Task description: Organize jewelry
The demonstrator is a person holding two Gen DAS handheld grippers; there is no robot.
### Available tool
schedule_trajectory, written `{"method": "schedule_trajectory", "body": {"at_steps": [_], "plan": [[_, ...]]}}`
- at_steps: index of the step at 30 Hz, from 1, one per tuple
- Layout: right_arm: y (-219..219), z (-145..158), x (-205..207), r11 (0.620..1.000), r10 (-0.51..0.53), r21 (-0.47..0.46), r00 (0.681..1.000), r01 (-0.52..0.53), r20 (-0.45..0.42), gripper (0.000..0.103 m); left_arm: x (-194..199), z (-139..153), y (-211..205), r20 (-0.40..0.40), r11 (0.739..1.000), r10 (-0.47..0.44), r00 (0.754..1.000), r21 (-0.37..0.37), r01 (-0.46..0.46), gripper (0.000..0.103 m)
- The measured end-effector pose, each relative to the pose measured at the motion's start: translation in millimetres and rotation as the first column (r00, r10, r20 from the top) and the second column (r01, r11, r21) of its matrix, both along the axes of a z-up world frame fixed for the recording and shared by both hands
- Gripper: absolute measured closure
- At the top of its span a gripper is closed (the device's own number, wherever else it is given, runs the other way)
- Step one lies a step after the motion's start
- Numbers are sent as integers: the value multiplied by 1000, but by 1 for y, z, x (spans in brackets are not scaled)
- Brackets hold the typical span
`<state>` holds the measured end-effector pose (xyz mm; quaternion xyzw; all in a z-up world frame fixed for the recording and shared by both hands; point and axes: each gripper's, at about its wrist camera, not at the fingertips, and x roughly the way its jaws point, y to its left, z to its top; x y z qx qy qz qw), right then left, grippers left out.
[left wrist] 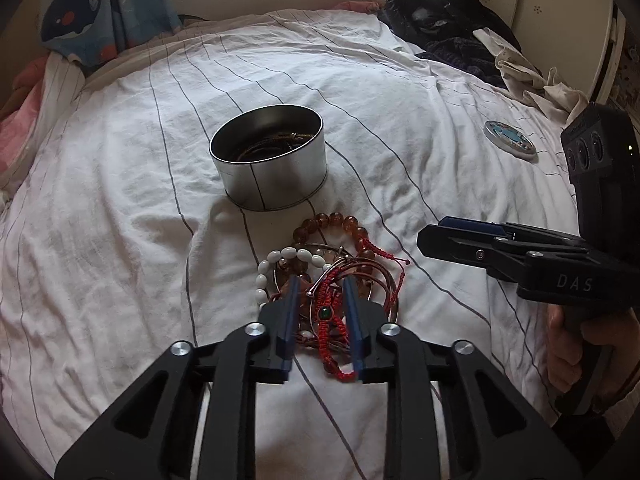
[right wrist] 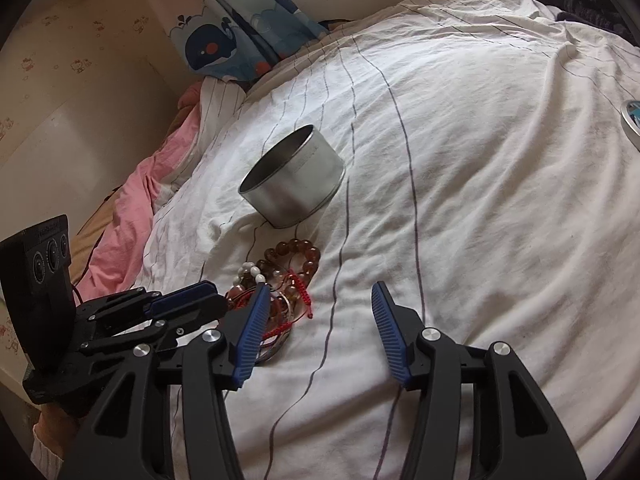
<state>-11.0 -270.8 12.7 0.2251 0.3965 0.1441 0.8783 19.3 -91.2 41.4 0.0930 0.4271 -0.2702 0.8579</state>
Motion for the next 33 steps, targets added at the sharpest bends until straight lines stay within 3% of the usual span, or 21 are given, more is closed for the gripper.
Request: {"method": "schedule_trajectory", "body": {"at_steps": [1,5,6,7,8,12,16,18,20,23,28,30,32,33], "plan": [[6,2,0,1000,30,-8,1000,-30,8,51,-6,1,3,11,1000,14,1000,0,-14,61],[34,6,-3,990,120,-80,992,-117,35,52,-28,-6,7,24,998,33,999,50,-35,55],[38,7,-4,987,133,-98,990,-128,43,53,-32,-11,5,15,998,25,1000,63,-26,57],[41,8,-5,984,145,-109,988,-139,49,55,-33,-17,3,4,997,16,1000,73,-17,81],[44,8,-5,982,156,-118,986,-149,54,59,-34,-21,1,-9,997,11,1000,80,-10,93],[50,5,-3,973,183,-148,982,-174,48,77,-40,-14,6,-8,999,31,999,10,-31,94],[63,4,-1,956,222,-206,974,-207,51,80,-49,1,22,0,998,49,999,-26,-49,95],[69,2,0,948,237,-227,971,-222,42,94,-52,10,32,12,997,61,998,-42,-60,95],[69,4,-3,946,243,-232,969,-225,53,101,-53,19,43,18,994,82,996,-69,-81,95],[64,16,-10,955,251,-185,962,-230,103,101,-49,24,56,18,990,117,993,-87,-115,94],[42,44,-23,961,257,33,929,-275,266,101,-43,18,61,-3,986,143,990,-90,-143,94],[38,48,-21,962,245,56,931,-269,270,101,-42,15,60,-9,986,142,990,-90,-142,94],[24,41,-15,931,233,217,937,-292,262,101,-41,14,57,-10,986,139,990,-91,-139,94],[19,41,-13,931,217,235,941,-279,259,101,-40,13,56,-9,986,136,991,-93,-137,94]]}}
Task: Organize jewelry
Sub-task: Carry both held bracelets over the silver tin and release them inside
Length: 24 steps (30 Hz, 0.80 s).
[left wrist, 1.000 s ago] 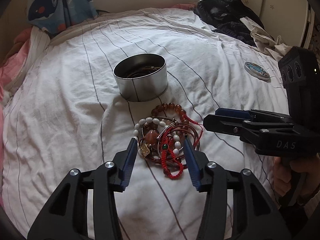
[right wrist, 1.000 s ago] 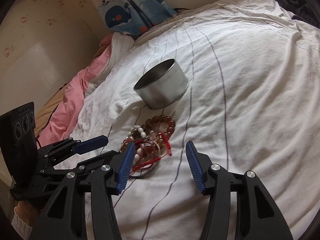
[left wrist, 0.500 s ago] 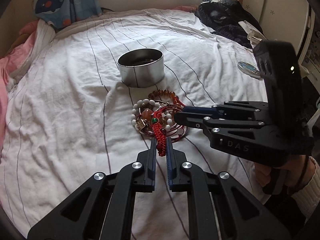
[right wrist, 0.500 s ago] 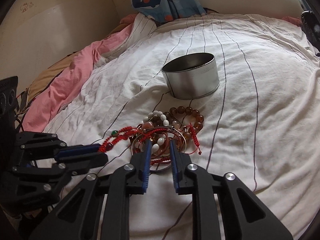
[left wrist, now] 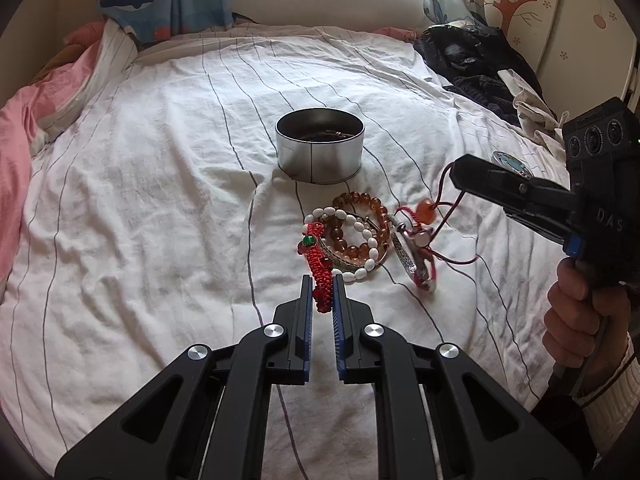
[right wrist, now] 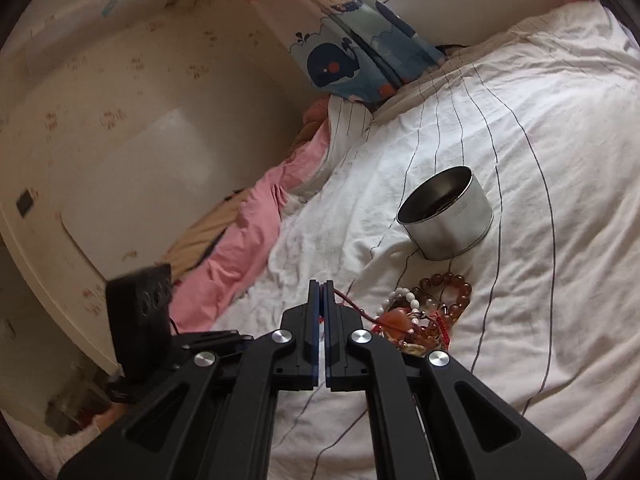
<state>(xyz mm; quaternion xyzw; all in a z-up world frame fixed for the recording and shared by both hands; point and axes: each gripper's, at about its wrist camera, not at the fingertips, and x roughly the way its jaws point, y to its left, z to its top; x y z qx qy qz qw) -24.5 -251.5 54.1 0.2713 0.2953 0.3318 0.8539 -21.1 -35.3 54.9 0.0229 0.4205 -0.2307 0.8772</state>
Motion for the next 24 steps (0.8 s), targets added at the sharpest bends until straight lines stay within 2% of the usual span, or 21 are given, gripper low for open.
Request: {"method": "schedule_trajectory", "body": {"at_steps": [1,3,5,7,8,10,12,13,14,16,18,21,24], "plan": [[-3,2,0,1000,-1,6,1000,1,4,101,1,0,-1,2,1000,-2,1000,-1,2,94],[-12,5,1,993,36,113,999,-37,14,101,2,1,-3,6,1000,-6,1000,-3,6,94],[-12,8,0,998,3,60,1000,-4,17,101,3,2,-4,10,1000,-9,1000,-5,9,94],[-21,3,1,985,26,173,1000,-25,-3,101,4,4,-5,14,1000,-12,1000,-8,12,94],[-23,5,0,984,22,174,1000,-22,5,101,4,5,-5,17,1000,-13,1000,-9,13,94],[-29,9,-3,963,66,258,997,-77,50,101,6,6,-5,21,1000,-14,1000,-8,14,94],[-27,18,-6,975,58,209,995,-74,80,101,7,7,-4,23,1000,-12,1000,-9,12,94],[-28,18,-5,970,70,228,994,-87,81,101,7,7,-4,23,1000,-11,1000,-10,11,94],[-28,16,-4,964,82,248,994,-99,75,101,7,7,-4,24,1000,-10,1000,-11,11,94],[-27,12,-2,978,56,197,997,-64,45,101,8,7,-4,25,1000,-11,1000,-10,11,94],[-33,12,-3,946,95,306,993,-111,68,101,7,7,-3,26,1000,-12,1000,-9,12,94],[-40,21,-9,931,87,344,988,-127,129,101,8,6,-3,22,1000,-10,1000,-7,11,94],[-43,13,-4,938,64,337,995,-87,78,101,9,7,-3,23,1000,-12,1000,-8,12,94]]}}
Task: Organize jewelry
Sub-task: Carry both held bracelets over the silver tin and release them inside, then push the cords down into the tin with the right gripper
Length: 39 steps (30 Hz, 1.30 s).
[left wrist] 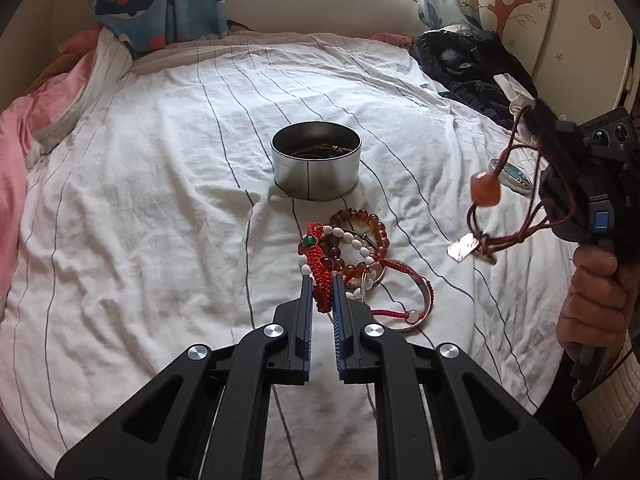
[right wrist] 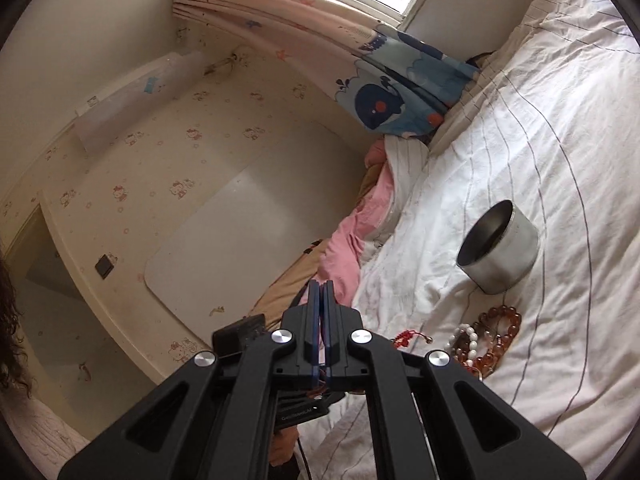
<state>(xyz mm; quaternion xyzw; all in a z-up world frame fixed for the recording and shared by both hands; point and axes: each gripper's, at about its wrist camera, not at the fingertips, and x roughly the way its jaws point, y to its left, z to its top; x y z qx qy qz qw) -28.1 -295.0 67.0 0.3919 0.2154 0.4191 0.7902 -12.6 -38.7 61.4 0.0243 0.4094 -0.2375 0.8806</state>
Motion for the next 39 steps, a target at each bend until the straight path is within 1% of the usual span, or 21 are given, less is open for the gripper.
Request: {"method": "schedule_trajectory", "body": {"at_steps": [2,5,8,10,15,18,23,30,32,33,34,35,36,37,39], "plan": [[1,-6,5,1000,-12,-15,999,12,-38,101,0,0,-2,2,1000,-5,1000,-1,5,94],[5,-13,11,996,-50,-83,995,44,-82,100,2,1,-5,8,1000,-11,1000,-6,11,94],[12,-17,20,983,-96,-168,988,75,-119,101,7,1,-11,15,1000,-13,1000,-12,14,94],[15,-16,28,976,-122,-196,984,95,-132,100,13,4,-15,26,1000,-15,1000,-20,15,94],[23,-3,47,955,-156,-267,984,127,-91,101,31,20,-27,73,998,-14,997,-53,18,94],[25,6,62,946,-170,-289,984,147,-57,100,45,29,-35,97,998,-14,995,-60,20,94],[26,17,82,937,-178,-309,984,164,-17,100,64,35,-45,116,998,-3,993,-62,10,94],[32,24,109,935,-174,-313,985,168,12,100,91,33,-50,121,996,50,991,-80,-41,94],[37,22,120,921,-182,-347,983,175,14,100,102,29,-54,110,995,58,992,-83,-49,94],[40,20,126,904,-198,-385,980,186,7,100,111,24,-58,90,996,58,994,-67,-52,94],[42,15,133,888,-210,-422,978,185,-14,91,120,16,-63,58,998,56,997,-39,-54,94],[44,7,140,877,-218,-448,975,174,-47,78,127,8,-65,39,998,68,997,-9,-68,93],[43,0,142,866,-243,-465,968,183,-71,51,132,2,-67,29,996,84,996,18,-84,93],[40,-6,143,864,-256,-467,963,188,-88,47,134,-2,-67,16,995,90,996,35,-91,92],[34,-14,140,863,-274,-467,956,195,-107,47,133,-5,-64,13,995,96,995,39,-97,89]]}}
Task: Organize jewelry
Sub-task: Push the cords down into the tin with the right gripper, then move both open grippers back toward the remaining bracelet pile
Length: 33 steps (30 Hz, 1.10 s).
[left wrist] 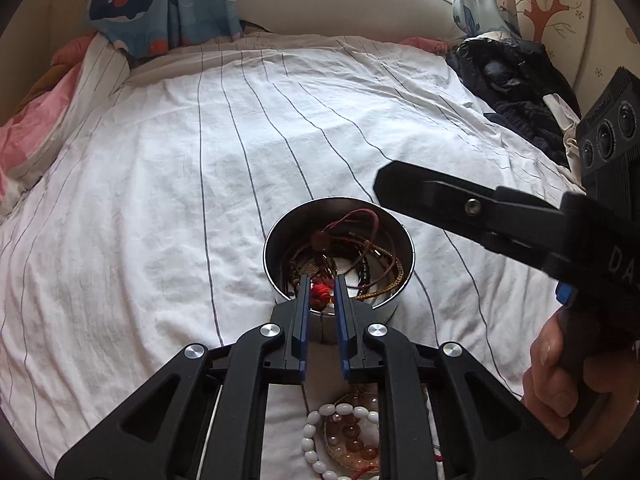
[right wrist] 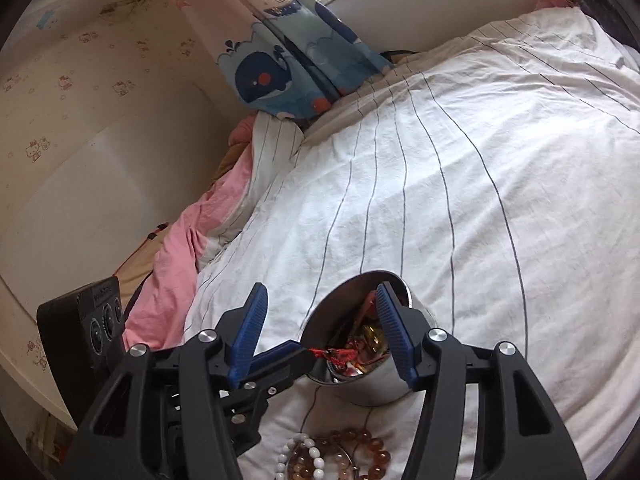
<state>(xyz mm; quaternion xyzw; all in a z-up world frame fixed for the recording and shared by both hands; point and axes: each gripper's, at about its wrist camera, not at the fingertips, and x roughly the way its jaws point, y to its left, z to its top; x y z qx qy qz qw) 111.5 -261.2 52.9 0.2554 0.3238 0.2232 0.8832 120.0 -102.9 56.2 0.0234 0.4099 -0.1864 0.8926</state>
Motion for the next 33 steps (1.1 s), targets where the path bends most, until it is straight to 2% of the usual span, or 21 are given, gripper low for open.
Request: {"method": "schedule_trajectory", "body": {"at_steps": [3,11,15,18,23,26,27,29,30,33], "plan": [[-13,-2,-6,999,-39,24,999,39,-17,47,-10,0,9,5,1000,14,1000,-3,-14,82],[-19,-5,-48,997,-76,-7,996,75,-52,47,-47,-3,33,-12,1000,27,1000,-2,-27,78],[-6,-11,-59,993,-79,-96,995,73,-66,47,-62,-10,45,-28,999,44,999,-11,-44,69],[15,-1,-52,983,-37,-183,999,34,-17,47,-68,-16,53,-37,998,55,998,-20,-56,68],[72,4,-19,950,113,-293,994,-110,-7,47,-67,-22,66,-41,996,72,997,-55,-75,67],[98,-4,4,927,124,-354,992,-125,-26,47,-66,-20,75,-35,993,86,996,-73,-88,67],[103,-8,11,918,120,-376,992,-124,-33,50,-65,-20,78,-35,992,90,995,-81,-93,67],[110,-17,23,900,117,-416,991,-132,-61,72,-64,-18,84,-31,991,98,995,-93,-100,67],[111,-20,27,892,114,-432,991,-134,-72,94,-64,-17,86,-30,990,100,995,-98,-103,67],[97,-13,21,901,86,-424,996,-89,-26,100,-64,-16,88,-29,988,96,995,-116,-99,67]]}}
